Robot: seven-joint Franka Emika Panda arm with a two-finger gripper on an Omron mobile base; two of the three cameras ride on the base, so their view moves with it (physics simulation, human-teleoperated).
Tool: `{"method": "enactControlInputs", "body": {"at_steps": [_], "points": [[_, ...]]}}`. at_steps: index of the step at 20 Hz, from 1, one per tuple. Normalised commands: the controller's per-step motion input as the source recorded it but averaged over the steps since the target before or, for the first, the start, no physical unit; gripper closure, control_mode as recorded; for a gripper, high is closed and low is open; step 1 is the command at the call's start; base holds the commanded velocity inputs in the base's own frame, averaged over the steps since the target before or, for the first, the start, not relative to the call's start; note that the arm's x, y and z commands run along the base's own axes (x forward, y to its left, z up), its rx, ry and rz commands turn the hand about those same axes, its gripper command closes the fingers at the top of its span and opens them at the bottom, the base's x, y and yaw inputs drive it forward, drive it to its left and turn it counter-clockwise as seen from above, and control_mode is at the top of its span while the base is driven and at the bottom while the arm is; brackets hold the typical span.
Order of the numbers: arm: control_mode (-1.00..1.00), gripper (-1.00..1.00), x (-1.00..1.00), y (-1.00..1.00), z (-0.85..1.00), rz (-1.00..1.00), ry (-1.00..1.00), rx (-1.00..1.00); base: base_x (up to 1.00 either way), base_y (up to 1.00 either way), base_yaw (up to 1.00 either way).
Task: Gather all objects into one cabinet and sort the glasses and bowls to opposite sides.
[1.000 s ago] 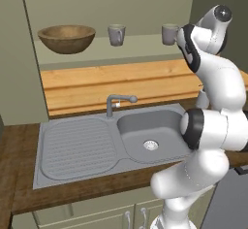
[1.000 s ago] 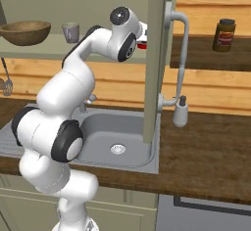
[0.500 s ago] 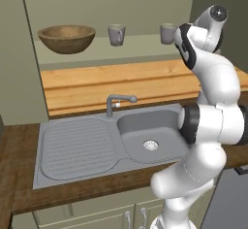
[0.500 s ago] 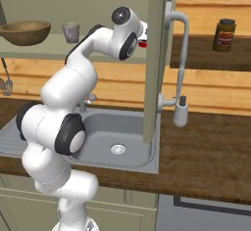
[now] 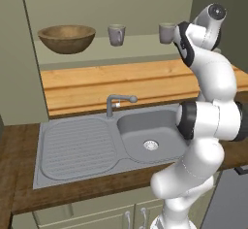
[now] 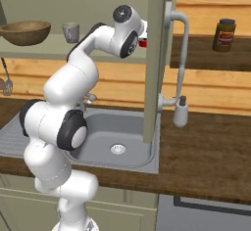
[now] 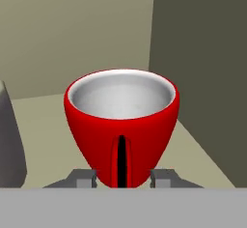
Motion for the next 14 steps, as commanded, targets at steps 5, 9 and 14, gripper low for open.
{"method": "enactControlInputs", "body": {"at_steps": [5, 9, 14], "points": [[-1.00, -1.00, -0.02, 0.00, 0.00, 0.00, 0.00, 0.00, 0.00, 0.00, 0.00], [-1.00, -1.00, -0.51, 0.00, 0.00, 0.00, 0.00, 0.00, 0.00, 0.00, 0.00], [-1.00, -1.00, -0.74, 0.01, 0.00, 0.00, -0.01, 0.00, 0.00, 0.00, 0.00]]}}
